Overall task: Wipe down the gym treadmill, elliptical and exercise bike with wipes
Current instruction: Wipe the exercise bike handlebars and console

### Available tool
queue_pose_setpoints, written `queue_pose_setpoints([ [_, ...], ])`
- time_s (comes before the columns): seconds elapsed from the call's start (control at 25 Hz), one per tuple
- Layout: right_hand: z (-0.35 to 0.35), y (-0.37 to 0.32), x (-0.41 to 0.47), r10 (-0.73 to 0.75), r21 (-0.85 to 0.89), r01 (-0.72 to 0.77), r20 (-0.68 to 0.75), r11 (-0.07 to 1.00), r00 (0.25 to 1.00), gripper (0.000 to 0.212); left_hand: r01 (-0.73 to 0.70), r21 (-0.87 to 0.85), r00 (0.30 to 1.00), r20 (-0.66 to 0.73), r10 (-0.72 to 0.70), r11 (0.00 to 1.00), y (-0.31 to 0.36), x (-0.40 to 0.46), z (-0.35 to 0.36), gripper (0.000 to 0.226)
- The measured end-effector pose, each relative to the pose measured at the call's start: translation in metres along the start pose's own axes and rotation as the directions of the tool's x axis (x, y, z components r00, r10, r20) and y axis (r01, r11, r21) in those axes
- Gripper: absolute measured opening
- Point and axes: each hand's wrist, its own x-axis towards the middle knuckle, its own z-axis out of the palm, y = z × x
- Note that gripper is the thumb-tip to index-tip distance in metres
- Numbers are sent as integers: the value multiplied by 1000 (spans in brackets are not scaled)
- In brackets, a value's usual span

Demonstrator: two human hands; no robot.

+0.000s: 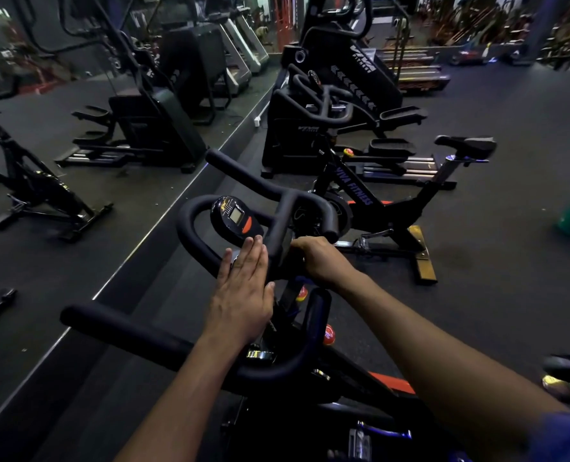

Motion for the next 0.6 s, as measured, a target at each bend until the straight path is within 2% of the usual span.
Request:
queue_pose_setpoints([
  [0.16, -12, 7, -8, -172, -69, 184, 151, 981, 973, 6, 14, -4, 999, 30, -14, 1000, 0, 0, 0, 70],
  [0.24, -22, 19, -14, -194, -101, 224, 249, 969, 949, 3, 19, -12, 999, 34, -19, 1000, -1, 0, 0, 71],
  [0.32, -35, 27, -19, -172, -107, 209, 285, 972, 943, 5, 19, -21, 999, 33, -18, 1000, 0, 1, -1, 71],
  [0.44, -44, 23, -18, -139, -17, 145, 180, 989, 974, 11, 18, -26, 999, 32, -17, 999, 1, 1, -3, 70],
  [0.6, -17, -3, -1, -188, 41, 185, 81, 982, 979, 14, 16, -40, 999, 47, -14, 999, 1, 1, -4, 71],
])
